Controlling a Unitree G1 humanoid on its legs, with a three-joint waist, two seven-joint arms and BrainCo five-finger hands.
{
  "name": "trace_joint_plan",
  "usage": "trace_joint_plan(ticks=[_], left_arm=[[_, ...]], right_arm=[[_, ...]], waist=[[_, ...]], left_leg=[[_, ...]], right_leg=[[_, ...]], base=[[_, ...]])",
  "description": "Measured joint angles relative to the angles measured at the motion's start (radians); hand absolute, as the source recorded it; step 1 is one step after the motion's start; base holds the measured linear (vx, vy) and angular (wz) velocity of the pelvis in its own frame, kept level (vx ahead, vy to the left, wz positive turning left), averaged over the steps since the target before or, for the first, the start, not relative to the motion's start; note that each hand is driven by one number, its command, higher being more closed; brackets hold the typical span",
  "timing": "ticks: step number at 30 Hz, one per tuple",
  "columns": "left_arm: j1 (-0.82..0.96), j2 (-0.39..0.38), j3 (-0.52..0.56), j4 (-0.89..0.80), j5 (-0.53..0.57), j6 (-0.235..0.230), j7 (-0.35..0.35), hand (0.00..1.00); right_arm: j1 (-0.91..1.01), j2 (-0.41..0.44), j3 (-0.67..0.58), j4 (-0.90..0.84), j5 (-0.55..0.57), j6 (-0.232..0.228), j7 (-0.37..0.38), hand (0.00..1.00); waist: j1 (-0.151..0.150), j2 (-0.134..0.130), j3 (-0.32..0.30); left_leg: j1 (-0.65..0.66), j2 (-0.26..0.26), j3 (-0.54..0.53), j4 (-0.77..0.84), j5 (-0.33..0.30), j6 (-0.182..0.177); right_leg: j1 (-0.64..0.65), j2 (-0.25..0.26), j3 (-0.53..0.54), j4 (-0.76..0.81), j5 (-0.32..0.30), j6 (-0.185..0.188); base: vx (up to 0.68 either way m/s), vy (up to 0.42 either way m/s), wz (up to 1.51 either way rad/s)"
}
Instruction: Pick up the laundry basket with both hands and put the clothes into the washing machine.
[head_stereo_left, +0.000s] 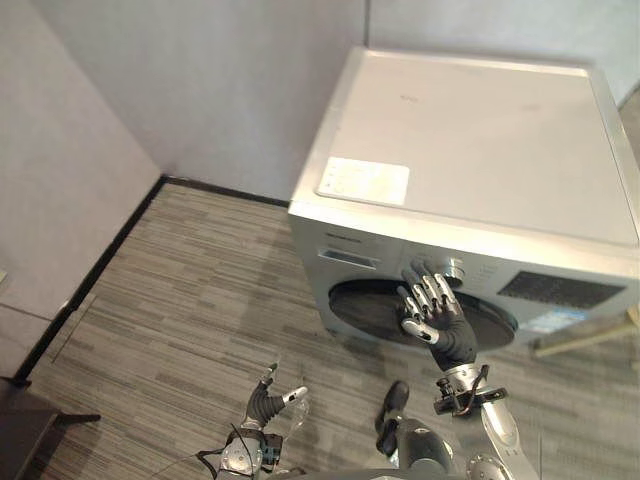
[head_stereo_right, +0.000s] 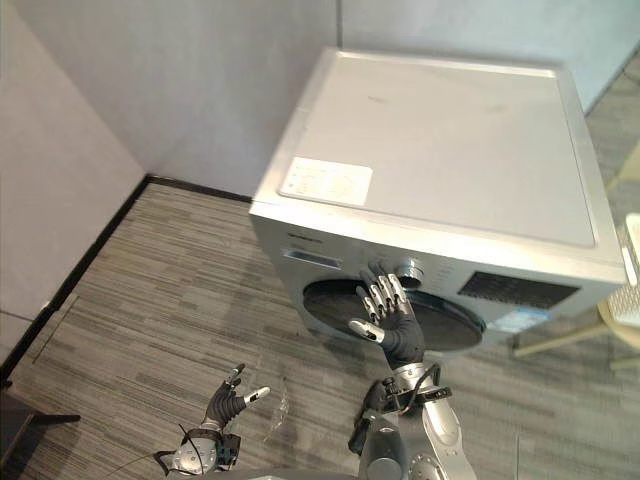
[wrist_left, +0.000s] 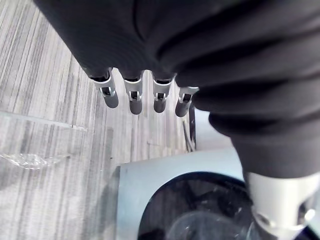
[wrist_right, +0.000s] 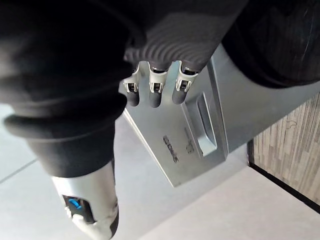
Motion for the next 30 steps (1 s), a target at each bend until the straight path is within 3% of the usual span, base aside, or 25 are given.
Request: trace_joint_plan(ticks=[2, 4, 5, 6, 7, 9, 11, 12, 13, 14, 16, 18, 23, 26, 28, 30], left_arm=[[-0.001, 0.006, 0.048, 0.001, -0.034, -0.025, 0.009, 0.00], [0.001, 0.009, 0.071, 0.002, -0.057, -0.030, 0.025, 0.00], [0.010, 0.012, 0.102, 0.002, -0.073, -0.030, 0.030, 0.00], [0.013, 0.004, 0.136, 0.005, -0.095, -0.030, 0.043, 0.00], [0.032, -0.018, 0.174, 0.003, -0.126, -0.030, 0.052, 0.00], [0.059, -0.041, 0.225, 0.006, -0.191, -0.030, 0.066, 0.00], [0.075, -0.058, 0.276, 0.011, -0.278, -0.030, 0.065, 0.00], [0.080, -0.058, 0.295, 0.024, -0.319, -0.029, 0.065, 0.00], [0.075, -0.055, 0.295, 0.029, -0.348, -0.029, 0.065, 0.00], [0.067, -0.055, 0.295, 0.031, -0.350, -0.029, 0.065, 0.00], [0.066, -0.062, 0.295, 0.038, -0.353, -0.028, 0.064, 0.00], [0.072, -0.059, 0.297, 0.043, -0.350, -0.018, 0.062, 0.00], [0.054, -0.048, 0.290, 0.123, -0.334, 0.016, 0.062, 0.00], [0.032, -0.046, 0.289, 0.160, -0.308, 0.022, 0.055, 0.00], [0.039, -0.044, 0.289, 0.179, -0.309, 0.021, 0.042, 0.00], [0.044, -0.028, 0.290, 0.188, -0.309, 0.021, 0.042, 0.00]], right_arm=[[-0.049, 0.015, 0.005, 0.052, -0.033, -0.005, -0.002, 0.00], [-0.074, 0.016, 0.004, 0.090, -0.061, -0.011, -0.017, 0.00], [-0.090, 0.019, 0.004, 0.138, -0.079, -0.012, -0.021, 0.00], [-0.113, 0.013, 0.007, 0.185, -0.096, -0.012, -0.029, 0.00], [-0.147, 0.004, 0.010, 0.244, -0.122, -0.013, -0.052, 0.00], [-0.197, 0.002, 0.009, 0.322, -0.178, -0.006, -0.084, 0.00], [-0.215, 0.002, 0.000, 0.391, -0.233, -0.001, -0.107, 0.00], [-0.222, 0.005, -0.006, 0.434, -0.258, 0.000, -0.125, 0.00], [-0.222, 0.014, -0.030, 0.461, -0.292, 0.003, -0.149, 0.00], [-0.221, 0.014, -0.047, 0.465, -0.304, 0.005, -0.157, 0.00], [-0.257, 0.012, -0.100, 0.518, -0.352, 0.011, -0.179, 0.00], [-0.294, 0.013, -0.119, 0.560, -0.371, 0.021, -0.205, 0.00], [-0.317, 0.057, -0.154, 0.683, -0.395, 0.025, -0.215, 0.00], [-0.286, 0.093, -0.198, 0.837, -0.333, 0.046, -0.215, 0.00], [-0.246, 0.093, -0.207, 0.904, -0.324, 0.064, -0.214, 0.00], [-0.239, 0.099, -0.206, 0.981, -0.327, 0.066, -0.214, 0.00]], waist=[[0.011, -0.025, -0.014], [0.015, -0.050, -0.019], [0.023, -0.078, -0.033], [0.040, -0.082, -0.047], [0.078, -0.062, -0.059], [0.103, -0.042, -0.061], [0.114, -0.038, -0.061], [0.121, -0.050, -0.055], [0.108, -0.079, -0.045], [0.107, -0.083, -0.042], [0.128, -0.089, -0.040], [0.141, -0.097, -0.039], [0.145, -0.121, -0.042], [0.151, -0.128, -0.035], [0.150, -0.127, -0.032], [0.138, -0.122, -0.020]], left_leg=[[-0.016, 0.004, -0.070, 0.019, -0.001, 0.002], [-0.037, -0.001, -0.143, 0.031, -0.002, 0.002], [-0.053, -0.027, -0.213, 0.035, -0.001, 0.000], [-0.060, -0.021, -0.248, 0.029, 0.001, -0.003], [-0.085, -0.008, -0.285, 0.029, 0.001, -0.003], [-0.131, -0.001, -0.347, 0.033, 0.015, 0.002], [-0.162, 0.000, -0.411, 0.034, 0.029, 0.019], [-0.187, -0.013, -0.419, 0.054, 0.070, 0.069], [-0.219, -0.036, -0.370, 0.086, 0.117, 0.137], [-0.236, -0.036, -0.321, 0.096, 0.126, 0.152], [-0.254, -0.006, -0.074, 0.114, 0.134, 0.142], [-0.272, -0.009, -0.001, 0.105, 0.140, 0.133], [-0.282, -0.086, -0.033, 0.012, 0.172, 0.134], [-0.265, -0.137, -0.069, 0.034, 0.134, 0.155], [-0.210, -0.162, -0.091, 0.033, 0.096, 0.169], [-0.157, -0.188, -0.127, 0.035, 0.062, 0.189]], right_leg=[[0.000, -0.022, 0.119, 0.067, -0.039, 0.065], [0.001, -0.045, 0.223, 0.145, -0.129, 0.086], [0.027, -0.055, 0.271, 0.140, -0.179, 0.152], [0.053, -0.042, 0.258, 0.104, -0.179, 0.155], [0.072, -0.018, 0.237, 0.051, -0.160, 0.155], [0.091, -0.004, 0.197, 0.008, -0.156, 0.159], [0.127, -0.003, 0.128, -0.017, -0.168, 0.166], [0.168, -0.019, 0.075, -0.029, -0.197, 0.176], [0.214, -0.040, 0.047, -0.049, -0.208, 0.191], [0.238, -0.042, 0.021, -0.061, -0.207, 0.183], [0.291, -0.053, -0.091, -0.088, -0.186, 0.168], [0.307, -0.055, -0.132, -0.107, -0.183, 0.175], [0.326, -0.090, -0.216, -0.129, -0.164, 0.206], [0.353, -0.161, -0.256, -0.007, -0.182, 0.234], [0.330, -0.266, -0.208, 0.223, -0.193, 0.198], [0.230, -0.346, -0.076, 0.490, -0.162, 0.041]], base=[[-0.06, 0.007, 1.04], [-0.11, -0.087, 1.27], [-0.07, -0.080, 1.25], [-0.06, -0.098, 1.09], [-0.02, -0.071, 0.50], [-0.03, -0.067, 0.74], [0.01, -0.059, 1.21], [0.06, -0.036, 1.87], [0.06, -0.030, 2.10], [0.07, 0.009, 2.18], [0.06, 0.080, 1.63], [0.04, 0.113, 0.93], [0.05, 0.097, 0.56], [0.09, 0.151, 0.65], [0.10, 0.169, 0.42], [0.17, 0.190, 0.31]])
